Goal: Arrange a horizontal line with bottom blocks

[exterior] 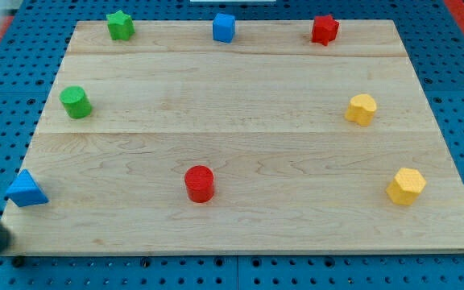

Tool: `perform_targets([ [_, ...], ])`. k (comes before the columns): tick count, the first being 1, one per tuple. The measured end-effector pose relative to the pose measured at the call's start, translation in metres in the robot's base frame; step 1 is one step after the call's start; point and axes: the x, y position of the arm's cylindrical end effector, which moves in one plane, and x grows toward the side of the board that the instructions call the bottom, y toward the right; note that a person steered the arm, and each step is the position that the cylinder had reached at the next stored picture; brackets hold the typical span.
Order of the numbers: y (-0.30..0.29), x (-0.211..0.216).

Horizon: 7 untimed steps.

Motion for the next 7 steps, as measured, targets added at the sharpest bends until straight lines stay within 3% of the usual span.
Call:
perform_targets([
  [1, -0.003, -0.040],
  [2, 0.033, -0.086],
  [3, 0.090, -0.090],
  [4, 0.092, -0.090],
  [5, 0.046, -0.073],
  [6, 0.038, -0.032],
  [7, 0.119, -0.024],
])
